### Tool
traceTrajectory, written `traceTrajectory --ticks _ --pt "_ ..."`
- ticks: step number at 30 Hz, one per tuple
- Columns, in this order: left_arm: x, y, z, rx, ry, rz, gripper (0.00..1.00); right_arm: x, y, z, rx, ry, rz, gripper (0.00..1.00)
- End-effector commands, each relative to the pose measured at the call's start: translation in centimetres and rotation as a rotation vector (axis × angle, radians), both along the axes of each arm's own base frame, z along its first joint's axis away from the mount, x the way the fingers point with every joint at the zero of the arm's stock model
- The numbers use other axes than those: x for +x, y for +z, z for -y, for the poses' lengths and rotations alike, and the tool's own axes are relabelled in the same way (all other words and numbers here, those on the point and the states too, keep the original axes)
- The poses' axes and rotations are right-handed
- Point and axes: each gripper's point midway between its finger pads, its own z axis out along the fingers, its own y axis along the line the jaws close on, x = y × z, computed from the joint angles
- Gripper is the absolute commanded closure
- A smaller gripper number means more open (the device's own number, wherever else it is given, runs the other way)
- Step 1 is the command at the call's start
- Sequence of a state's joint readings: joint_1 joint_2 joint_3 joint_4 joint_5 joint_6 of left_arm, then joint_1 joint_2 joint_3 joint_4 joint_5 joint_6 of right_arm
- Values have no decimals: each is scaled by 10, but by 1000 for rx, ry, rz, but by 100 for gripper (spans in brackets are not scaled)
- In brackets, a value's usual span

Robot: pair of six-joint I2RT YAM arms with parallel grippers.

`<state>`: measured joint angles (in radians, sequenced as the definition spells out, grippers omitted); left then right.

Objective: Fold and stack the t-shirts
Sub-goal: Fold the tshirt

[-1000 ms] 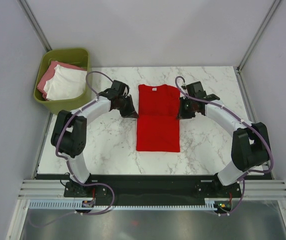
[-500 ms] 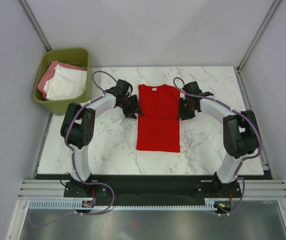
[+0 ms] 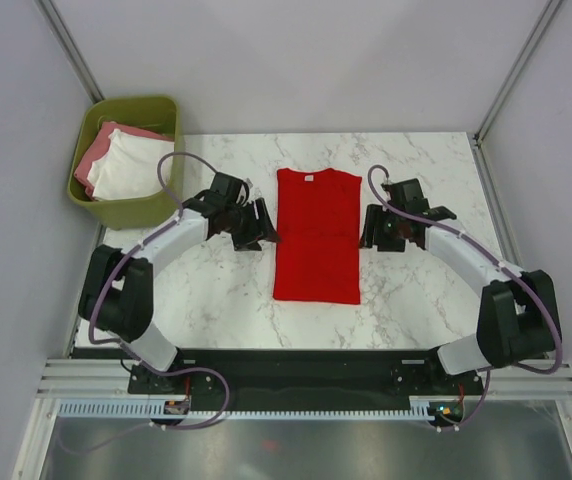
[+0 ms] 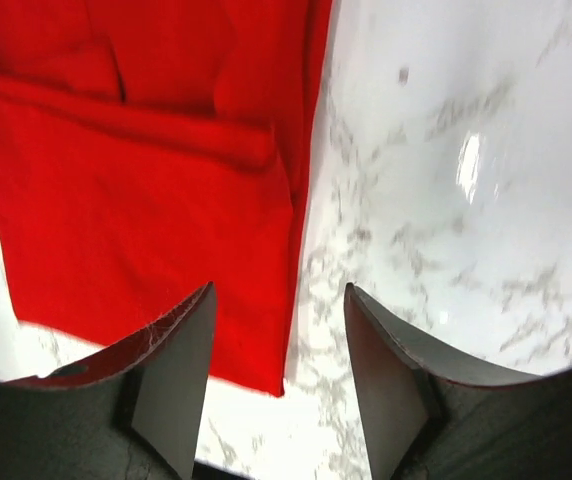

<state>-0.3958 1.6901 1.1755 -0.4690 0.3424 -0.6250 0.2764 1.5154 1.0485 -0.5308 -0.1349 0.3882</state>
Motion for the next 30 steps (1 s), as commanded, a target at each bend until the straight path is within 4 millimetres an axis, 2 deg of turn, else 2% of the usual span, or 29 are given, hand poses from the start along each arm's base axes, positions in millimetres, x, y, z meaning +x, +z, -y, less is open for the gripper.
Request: traceTrajectory --ticks 1,2,3,4,5,7,9,11,17,25,30 --pt "-43 -3 -4 -25 3 -43 32 -43 -12 -3 76 0 -67 39" --pt "-51 3 -4 -38 1 -27 32 -51 -7 -3 97 -10 -55 40" --pt "-62 1 -2 -38 -10 -37 32 -58 -9 -3 114 -14 -62 43" --pt "-76 -10 -5 -32 -4 -69 33 -75 -15 -4 132 -9 -85 44" --pt "-98 -13 -3 -42 -16 -81 33 -104 -32 -5 165 -26 -154 47" --pt "-108 -23 -4 -39 -10 -108 34 -111 -30 -8 189 -31 -154 47" --pt "-124 -32 -4 -38 -12 -137 34 -127 -42 -9 198 -33 -189 47" --pt "-129 -35 0 -49 -19 -141 34 -138 -48 -12 217 -42 -208 47" --pt "-139 -48 0 -52 -19 -180 34 -143 -55 -21 264 -41 -215 49" --pt "-137 -56 3 -57 -14 -201 37 -133 -62 -28 268 -38 -217 50" --pt "-138 -65 4 -46 -17 -222 42 -128 -70 -30 258 -36 -233 53"
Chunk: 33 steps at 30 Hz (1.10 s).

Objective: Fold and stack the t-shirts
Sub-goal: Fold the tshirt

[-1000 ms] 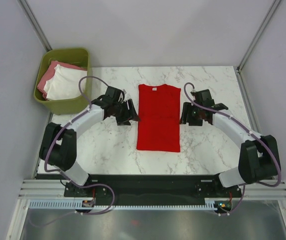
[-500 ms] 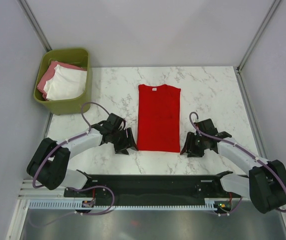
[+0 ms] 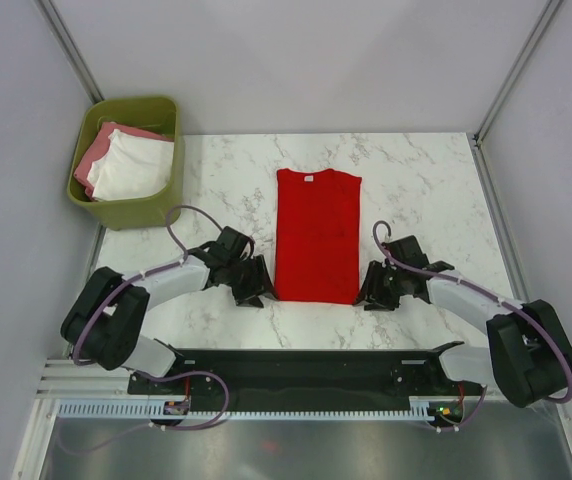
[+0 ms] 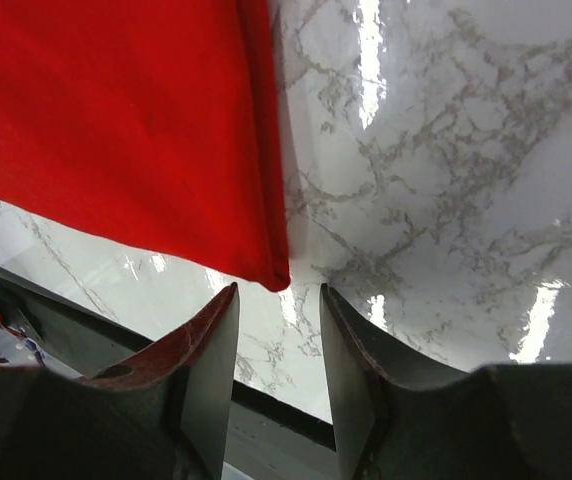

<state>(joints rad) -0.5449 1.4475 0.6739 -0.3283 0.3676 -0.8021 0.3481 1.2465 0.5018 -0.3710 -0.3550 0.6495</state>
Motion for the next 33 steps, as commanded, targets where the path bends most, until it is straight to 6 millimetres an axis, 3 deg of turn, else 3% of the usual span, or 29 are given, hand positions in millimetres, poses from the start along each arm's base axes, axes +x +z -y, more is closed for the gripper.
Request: traceTrajectory --ticks 1,10,19,24,30,33 --pt "0 -2 7 -30 3 -19 42 15 2 -7 13 2 36 54" --pt "-3 -18 6 10 -1 -50 49 20 -1 -11 12 10 31 66" --pt "1 -27 19 44 -13 -66 57 25 -1 -13 13 6 28 73" --pt "-1 -33 20 59 -12 -85 72 24 -2 -13 13 9 25 79" --pt "-5 -40 13 85 -2 -95 92 23 -3 -13 10 13 18 98" --pt "-5 -41 13 88 -2 -96 98 22 -3 -13 6 19 17 100"
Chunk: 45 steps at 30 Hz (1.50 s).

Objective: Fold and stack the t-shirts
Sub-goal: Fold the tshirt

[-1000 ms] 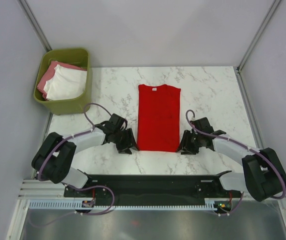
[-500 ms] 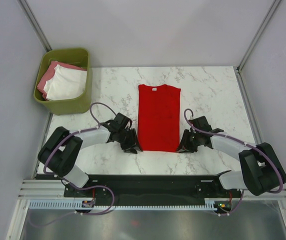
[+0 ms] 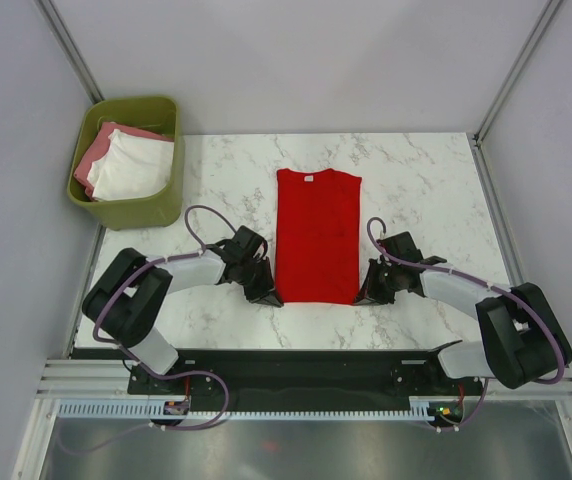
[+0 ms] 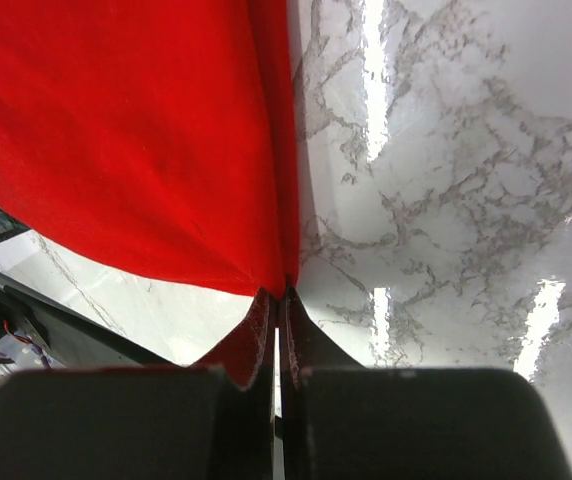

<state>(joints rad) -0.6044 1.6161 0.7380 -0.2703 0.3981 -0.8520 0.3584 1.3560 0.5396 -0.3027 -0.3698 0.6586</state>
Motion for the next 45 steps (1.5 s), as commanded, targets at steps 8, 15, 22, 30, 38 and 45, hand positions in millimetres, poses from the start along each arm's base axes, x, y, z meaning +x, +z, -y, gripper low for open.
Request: traceTrajectory --ticks 8,15,22,30,38,45 --pt "-10 -11 -13 69 3 -2 98 0 10 1 -10 25 29 100" --pt "-38 19 -6 19 -23 13 98 -18 35 4 14 35 43 100" --pt "-75 61 -7 -67 -23 21 98 -52 74 11 66 45 77 100" --pt "-93 113 -4 -194 28 14 98 -64 119 11 127 37 150 100" --pt "-85 154 5 -242 44 32 98 -32 157 12 66 54 260 100" --pt "-60 159 11 -221 93 31 98 10 175 11 -10 57 315 100"
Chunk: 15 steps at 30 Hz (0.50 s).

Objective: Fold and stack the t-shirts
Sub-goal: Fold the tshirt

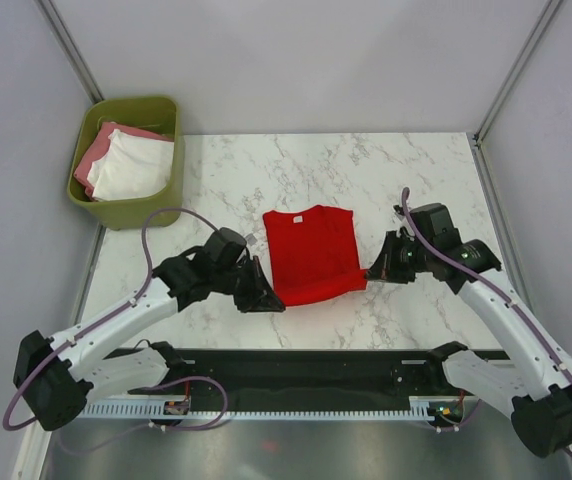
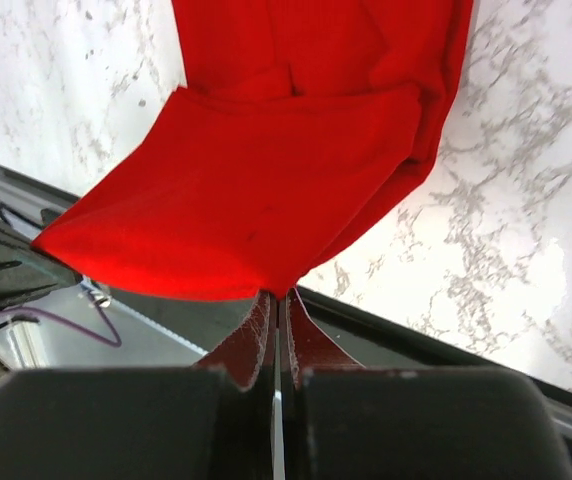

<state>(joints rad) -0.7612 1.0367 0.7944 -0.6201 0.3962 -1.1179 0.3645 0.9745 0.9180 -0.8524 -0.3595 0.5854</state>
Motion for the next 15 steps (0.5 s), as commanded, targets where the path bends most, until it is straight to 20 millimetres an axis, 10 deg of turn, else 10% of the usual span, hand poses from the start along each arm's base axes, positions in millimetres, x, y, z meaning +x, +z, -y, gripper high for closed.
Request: traceTrajectory --ticks 1,15 --pt "14 16 4 -15 41 -16 98 26 19 4 -52 -10 96 100" --pt "81 29 -2 -16 124 5 98 97 23 -6 -88 -3 132 100"
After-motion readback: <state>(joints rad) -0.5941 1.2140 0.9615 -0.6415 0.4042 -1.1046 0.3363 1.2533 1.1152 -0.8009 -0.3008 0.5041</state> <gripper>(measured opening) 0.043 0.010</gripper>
